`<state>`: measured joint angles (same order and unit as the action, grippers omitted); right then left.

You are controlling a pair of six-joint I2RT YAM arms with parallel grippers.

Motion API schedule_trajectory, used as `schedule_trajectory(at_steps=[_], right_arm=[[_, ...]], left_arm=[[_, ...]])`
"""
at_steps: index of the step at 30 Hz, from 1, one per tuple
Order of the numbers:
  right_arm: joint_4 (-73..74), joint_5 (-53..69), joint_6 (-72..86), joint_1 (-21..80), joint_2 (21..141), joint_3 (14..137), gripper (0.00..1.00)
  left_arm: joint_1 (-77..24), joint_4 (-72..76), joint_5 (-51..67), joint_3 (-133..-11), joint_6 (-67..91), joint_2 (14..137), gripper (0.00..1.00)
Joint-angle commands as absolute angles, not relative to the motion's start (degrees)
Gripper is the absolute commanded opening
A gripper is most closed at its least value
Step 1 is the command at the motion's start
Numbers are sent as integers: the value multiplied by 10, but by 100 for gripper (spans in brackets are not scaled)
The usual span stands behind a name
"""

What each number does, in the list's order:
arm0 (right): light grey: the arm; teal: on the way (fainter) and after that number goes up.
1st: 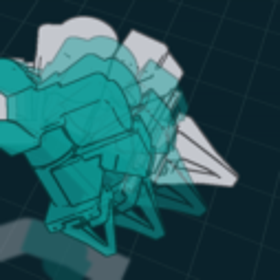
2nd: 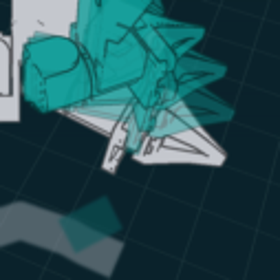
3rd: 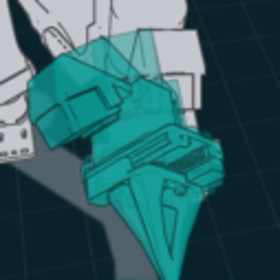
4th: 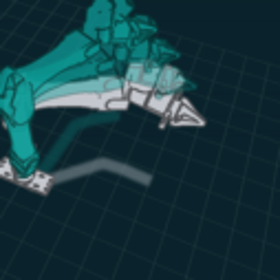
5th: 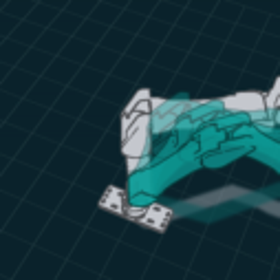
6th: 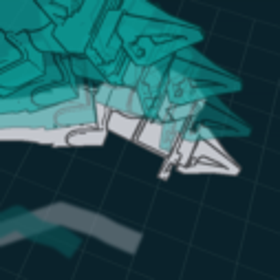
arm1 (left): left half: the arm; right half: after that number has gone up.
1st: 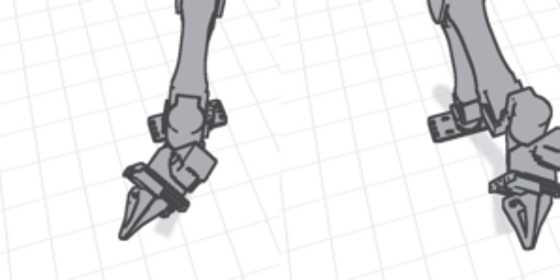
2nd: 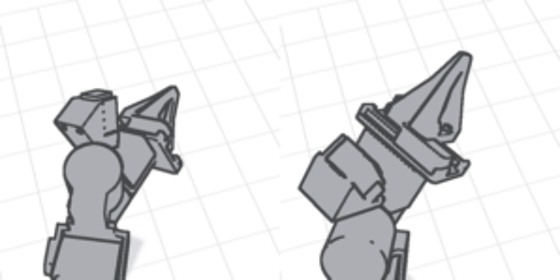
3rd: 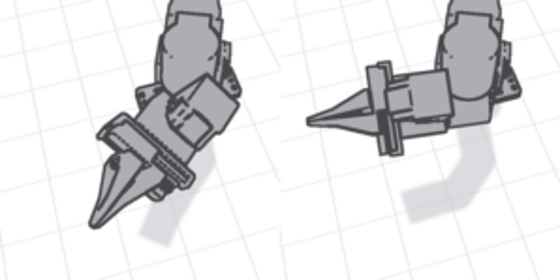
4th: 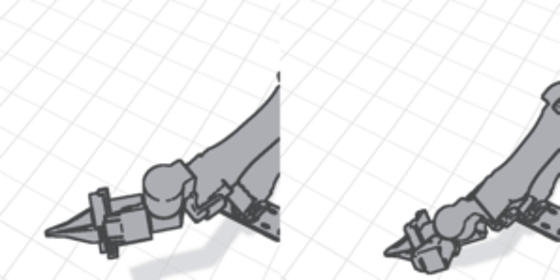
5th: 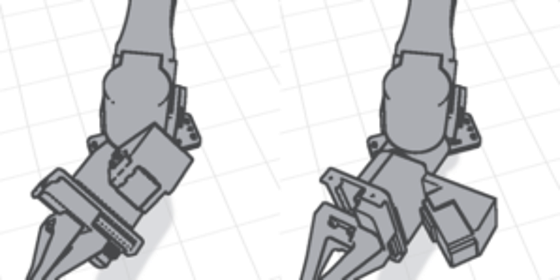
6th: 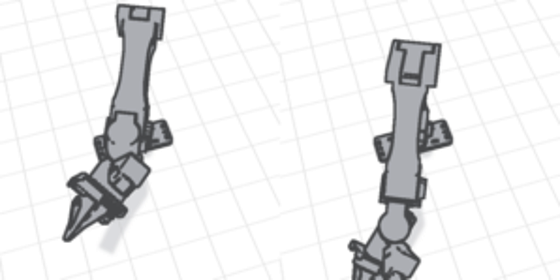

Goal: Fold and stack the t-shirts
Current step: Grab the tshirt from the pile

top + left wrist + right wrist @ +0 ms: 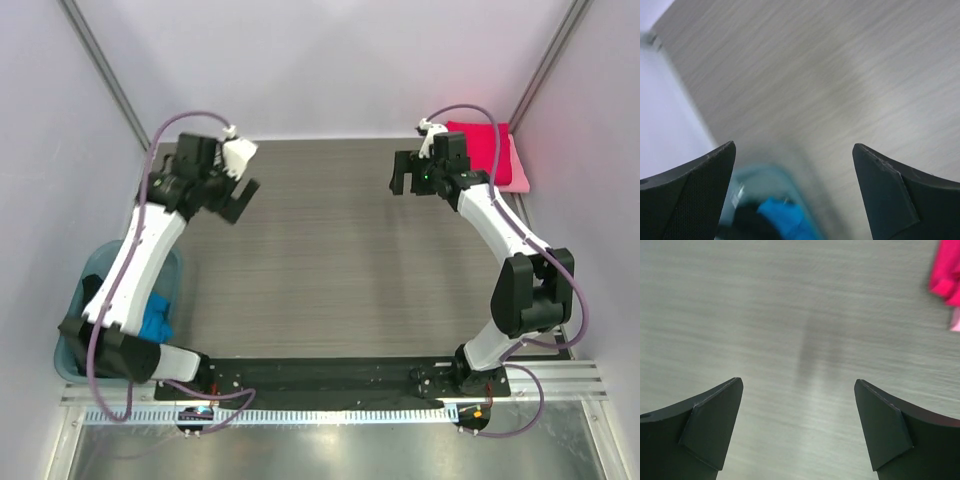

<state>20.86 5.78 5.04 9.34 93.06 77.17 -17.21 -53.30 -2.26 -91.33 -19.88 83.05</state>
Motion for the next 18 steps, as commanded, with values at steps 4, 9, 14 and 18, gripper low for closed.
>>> schedule_trajectory(at_steps=[4, 9, 14, 18], right_arm=[[266, 189, 10, 104, 910, 764, 100], [340, 267, -53, 106, 922, 787, 100], [361, 311, -82, 106, 933, 795, 100], [384, 316, -99, 107, 940, 813, 100]], left_arm=[[-82, -647, -119, -776, -301, 680, 94], [31, -668, -96, -687, -307, 556, 83], [48, -743, -111, -660, -300, 509, 66], [48, -776, -157, -622, -287, 490, 59]])
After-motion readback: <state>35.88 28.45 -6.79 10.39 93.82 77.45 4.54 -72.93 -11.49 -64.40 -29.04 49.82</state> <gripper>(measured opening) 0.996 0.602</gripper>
